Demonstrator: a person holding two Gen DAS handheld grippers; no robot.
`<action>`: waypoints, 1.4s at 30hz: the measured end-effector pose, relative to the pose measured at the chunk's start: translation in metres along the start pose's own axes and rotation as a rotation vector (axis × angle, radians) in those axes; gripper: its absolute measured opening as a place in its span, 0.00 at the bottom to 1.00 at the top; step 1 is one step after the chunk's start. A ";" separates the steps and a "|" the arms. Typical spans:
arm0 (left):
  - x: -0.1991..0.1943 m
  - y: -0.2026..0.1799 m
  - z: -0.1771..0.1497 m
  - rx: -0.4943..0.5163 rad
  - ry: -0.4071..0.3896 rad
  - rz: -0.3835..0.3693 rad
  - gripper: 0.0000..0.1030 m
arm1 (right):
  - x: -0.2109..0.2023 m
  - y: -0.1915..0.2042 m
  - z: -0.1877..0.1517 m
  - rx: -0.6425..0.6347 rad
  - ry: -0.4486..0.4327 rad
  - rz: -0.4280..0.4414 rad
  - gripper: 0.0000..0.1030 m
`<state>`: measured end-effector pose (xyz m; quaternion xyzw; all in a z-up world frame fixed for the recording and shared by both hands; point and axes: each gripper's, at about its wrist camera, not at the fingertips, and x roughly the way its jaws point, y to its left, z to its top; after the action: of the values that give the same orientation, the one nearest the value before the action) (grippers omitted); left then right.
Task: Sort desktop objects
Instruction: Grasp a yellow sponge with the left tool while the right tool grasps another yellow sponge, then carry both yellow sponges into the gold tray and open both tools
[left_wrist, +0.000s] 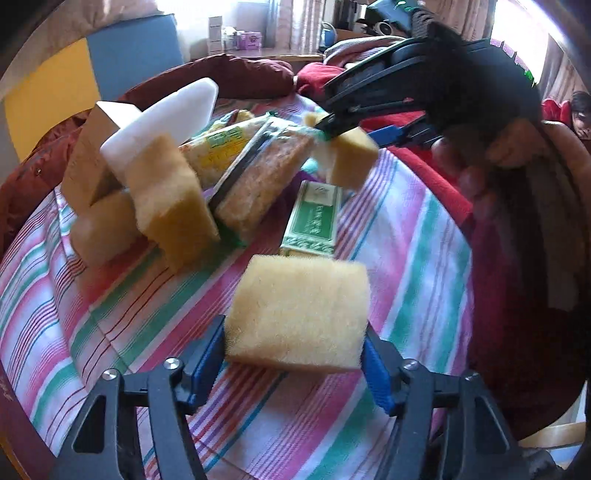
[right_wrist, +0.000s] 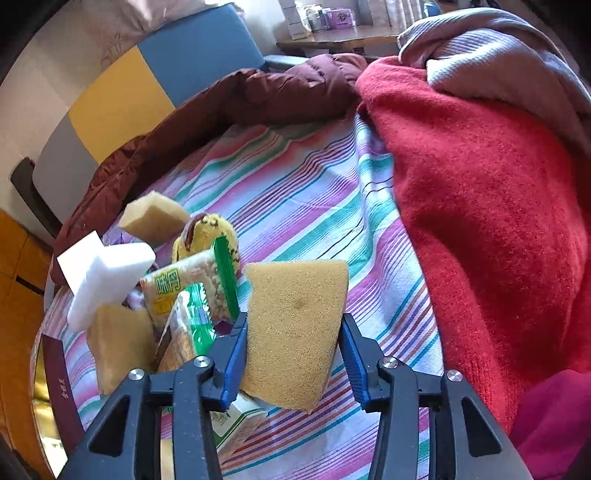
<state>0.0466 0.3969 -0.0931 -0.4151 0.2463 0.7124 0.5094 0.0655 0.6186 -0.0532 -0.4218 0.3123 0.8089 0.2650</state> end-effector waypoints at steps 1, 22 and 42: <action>-0.002 0.003 -0.003 -0.015 -0.011 -0.014 0.63 | -0.001 -0.001 0.000 0.007 -0.008 0.002 0.46; -0.125 0.076 -0.058 -0.359 -0.237 0.144 0.60 | -0.055 0.017 -0.003 -0.066 -0.266 0.130 0.46; -0.240 0.181 -0.197 -0.781 -0.303 0.540 0.61 | -0.112 0.206 -0.091 -0.461 -0.166 0.506 0.47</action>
<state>-0.0219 0.0548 -0.0092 -0.3881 -0.0168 0.9103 0.1431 0.0269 0.3965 0.0590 -0.3127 0.1932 0.9298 -0.0214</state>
